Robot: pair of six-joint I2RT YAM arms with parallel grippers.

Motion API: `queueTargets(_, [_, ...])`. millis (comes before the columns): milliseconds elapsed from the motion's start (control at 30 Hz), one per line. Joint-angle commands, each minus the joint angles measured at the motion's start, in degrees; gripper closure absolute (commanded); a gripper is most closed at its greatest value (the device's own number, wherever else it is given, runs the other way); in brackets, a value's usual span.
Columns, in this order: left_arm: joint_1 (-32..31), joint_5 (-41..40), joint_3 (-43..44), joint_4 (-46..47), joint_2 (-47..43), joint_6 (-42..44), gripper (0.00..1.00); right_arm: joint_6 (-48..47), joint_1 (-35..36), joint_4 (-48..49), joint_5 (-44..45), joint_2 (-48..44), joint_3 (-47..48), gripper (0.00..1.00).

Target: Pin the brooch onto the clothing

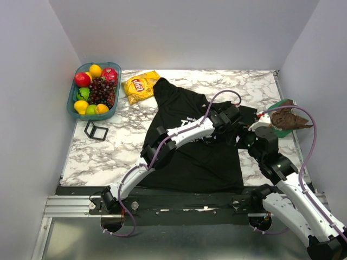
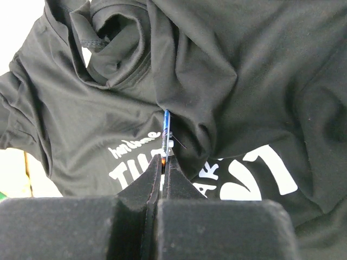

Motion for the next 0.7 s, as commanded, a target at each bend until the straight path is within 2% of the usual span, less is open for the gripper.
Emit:
queueTargets(0, [-1.1,-2.8,2.8,-1.1,1.8,1.9,1.0,0.6,-0.1,1.3,-1.0,-0.3,-0.8,0.23])
queueTargets(667, [-5.5,-6.7,4.8,0.2,4.8,7.4,1.0,0.8,-0.1,1.3,-0.9,-0.5,-1.0,0.23])
